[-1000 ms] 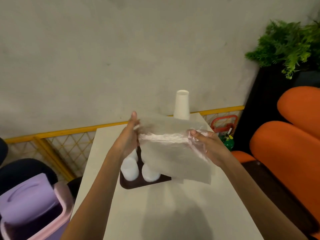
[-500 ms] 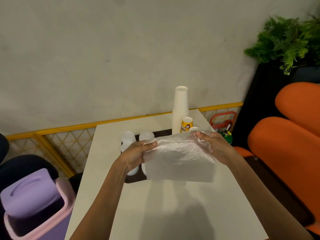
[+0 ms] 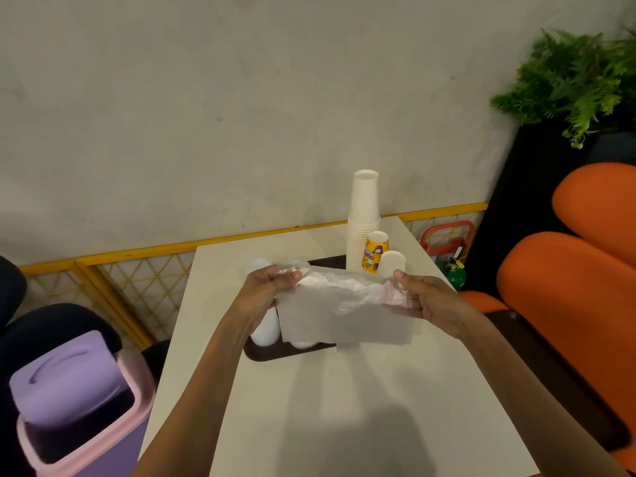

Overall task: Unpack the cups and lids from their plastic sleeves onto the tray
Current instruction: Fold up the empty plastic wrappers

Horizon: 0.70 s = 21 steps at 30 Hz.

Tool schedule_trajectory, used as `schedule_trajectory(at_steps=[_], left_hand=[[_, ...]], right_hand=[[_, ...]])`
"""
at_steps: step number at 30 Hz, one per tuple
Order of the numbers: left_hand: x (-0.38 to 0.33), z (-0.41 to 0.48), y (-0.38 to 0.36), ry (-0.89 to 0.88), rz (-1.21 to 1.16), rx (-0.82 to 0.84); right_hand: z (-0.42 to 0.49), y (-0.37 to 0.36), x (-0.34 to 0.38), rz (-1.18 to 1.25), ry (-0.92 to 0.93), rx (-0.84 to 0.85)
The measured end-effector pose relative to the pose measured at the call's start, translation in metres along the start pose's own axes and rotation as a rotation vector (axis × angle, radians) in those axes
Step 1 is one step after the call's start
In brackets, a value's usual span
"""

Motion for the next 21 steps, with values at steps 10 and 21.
schedule_trajectory(at_steps=[10, 21], left_hand=[[-0.011, 0.010, 0.006, -0.137, -0.025, 0.051], [-0.019, 0.013, 0.009, -0.200, -0.089, -0.079]], right_hand=[[0.001, -0.006, 0.011, 0.066, 0.132, -0.127], [-0.020, -0.006, 0.034, -0.144, 0.646, -0.420]])
Point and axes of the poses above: each hand's wrist, its own z-axis towards the middle knuckle, its own y-axis out of the back of the hand, x = y × z, the point moved 4 cm from there along z, towards the middle knuckle, and after that the axes turned 14 degrees about -y, right-handed, at the moved point
